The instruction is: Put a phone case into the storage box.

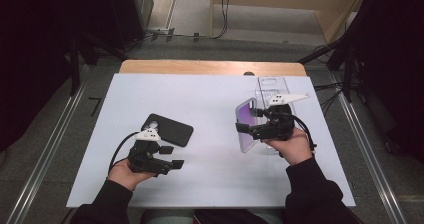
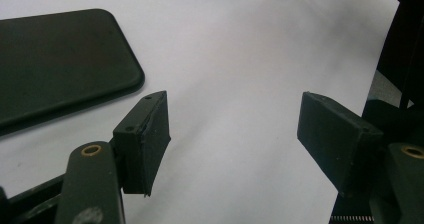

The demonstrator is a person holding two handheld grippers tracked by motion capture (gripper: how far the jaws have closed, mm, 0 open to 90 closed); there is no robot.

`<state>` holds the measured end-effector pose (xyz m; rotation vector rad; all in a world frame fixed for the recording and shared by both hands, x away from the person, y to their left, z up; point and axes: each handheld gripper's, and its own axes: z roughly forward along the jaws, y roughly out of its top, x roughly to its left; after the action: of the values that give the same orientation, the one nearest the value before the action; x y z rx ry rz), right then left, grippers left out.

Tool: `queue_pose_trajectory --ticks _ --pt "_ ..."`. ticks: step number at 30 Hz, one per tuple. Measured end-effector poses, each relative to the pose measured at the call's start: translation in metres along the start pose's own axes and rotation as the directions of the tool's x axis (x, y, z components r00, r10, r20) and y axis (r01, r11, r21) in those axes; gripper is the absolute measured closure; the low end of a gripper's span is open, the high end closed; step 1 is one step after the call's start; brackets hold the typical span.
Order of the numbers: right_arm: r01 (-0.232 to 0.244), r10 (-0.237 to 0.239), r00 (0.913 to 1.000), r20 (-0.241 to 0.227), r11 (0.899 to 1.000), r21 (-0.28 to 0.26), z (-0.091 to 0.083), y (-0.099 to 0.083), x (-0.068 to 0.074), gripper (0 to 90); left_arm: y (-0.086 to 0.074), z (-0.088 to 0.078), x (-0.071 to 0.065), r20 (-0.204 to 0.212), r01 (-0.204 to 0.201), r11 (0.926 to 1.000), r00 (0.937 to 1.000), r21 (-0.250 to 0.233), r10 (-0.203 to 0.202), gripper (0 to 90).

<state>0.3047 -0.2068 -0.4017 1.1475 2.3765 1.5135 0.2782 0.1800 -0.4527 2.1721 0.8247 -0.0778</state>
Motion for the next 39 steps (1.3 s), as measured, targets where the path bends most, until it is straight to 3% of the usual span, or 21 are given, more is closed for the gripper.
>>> queue_pose_trajectory --ticks 12,22,27,35,36,37,38,39 --pt "-0.015 0.017 0.9992 0.036 0.999 -0.033 -0.011 0.009 -0.011 16.2 -0.008 -0.008 0.001 -0.024 0.037 0.9992 0.9990 -0.011 -0.038 29.1" --pt "-0.029 0.038 0.9908 0.130 0.997 -0.075 -0.022 0.017 -0.025 16.2 -0.014 -0.011 0.002 -0.052 0.057 0.9983 0.9970 -0.010 -0.057 29.1" --pt "-0.047 0.068 0.9787 0.194 0.993 -0.107 -0.026 0.020 -0.034 16.2 -0.016 -0.013 0.003 -0.070 0.070 0.9974 0.9950 -0.016 -0.071 29.1" --pt "-0.092 0.125 0.9478 0.293 0.988 -0.122 -0.029 0.022 -0.046 16.2 -0.020 -0.017 0.003 -0.084 0.081 0.9962 0.9929 -0.033 -0.083 29.1" --pt "-0.092 0.125 0.9478 0.293 0.988 -0.122 -0.029 0.022 -0.046 16.2 -0.020 -0.017 0.003 -0.084 0.081 0.9962 0.9929 -0.033 -0.083 29.1" --pt "-0.107 0.147 0.9373 0.316 0.985 -0.139 -0.030 0.022 -0.050 16.2 -0.020 -0.017 0.003 -0.086 0.084 0.9959 0.9925 -0.034 -0.087 29.1" --pt "-0.107 0.147 0.9373 0.316 0.985 -0.139 -0.030 0.022 -0.050 16.2 -0.020 -0.017 0.003 -0.087 0.085 0.9958 0.9923 -0.033 -0.088 29.1" --pt "-0.119 0.165 0.9287 0.332 0.981 -0.156 -0.031 0.021 -0.055 16.2 -0.019 -0.017 0.004 -0.090 0.085 0.9958 0.9920 -0.032 -0.088 29.1"
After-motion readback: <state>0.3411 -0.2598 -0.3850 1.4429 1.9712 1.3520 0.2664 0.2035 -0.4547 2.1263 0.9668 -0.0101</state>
